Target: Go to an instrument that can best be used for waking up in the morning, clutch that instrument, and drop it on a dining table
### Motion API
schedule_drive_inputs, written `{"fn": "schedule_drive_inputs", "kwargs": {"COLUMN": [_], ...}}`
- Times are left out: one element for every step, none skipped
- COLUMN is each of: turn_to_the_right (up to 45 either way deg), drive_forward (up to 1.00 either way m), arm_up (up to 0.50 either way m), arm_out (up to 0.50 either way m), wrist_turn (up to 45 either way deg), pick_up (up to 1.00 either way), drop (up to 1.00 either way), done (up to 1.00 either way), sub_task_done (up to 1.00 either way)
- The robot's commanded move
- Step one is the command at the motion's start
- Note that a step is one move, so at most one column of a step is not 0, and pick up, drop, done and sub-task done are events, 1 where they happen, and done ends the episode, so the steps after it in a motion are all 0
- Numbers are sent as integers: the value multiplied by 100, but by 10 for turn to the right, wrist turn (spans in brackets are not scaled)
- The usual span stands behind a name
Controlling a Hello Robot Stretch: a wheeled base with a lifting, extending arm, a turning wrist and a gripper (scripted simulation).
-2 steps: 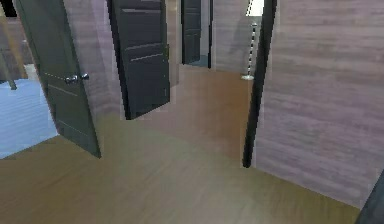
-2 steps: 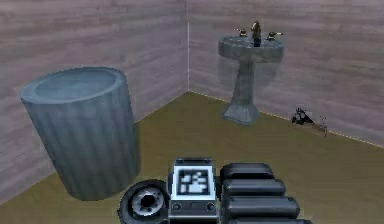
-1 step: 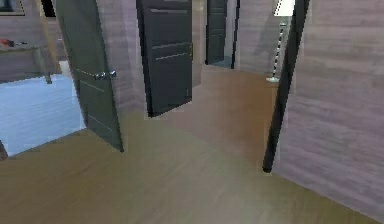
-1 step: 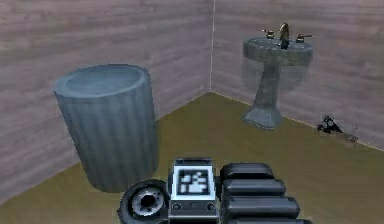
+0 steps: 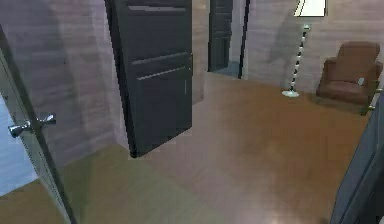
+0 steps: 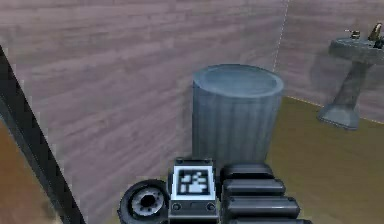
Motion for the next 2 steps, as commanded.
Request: {"fn": "schedule_drive_inputs", "kwargs": {"turn_to_the_right": [0, 450], "drive_forward": [100, 0], "arm_up": [0, 0], "arm_out": [0, 0], "wrist_turn": [0, 0], "pick_up": [0, 0], "drop": [0, 0], "done": [0, 0], "sub_task_done": [0, 0]}}
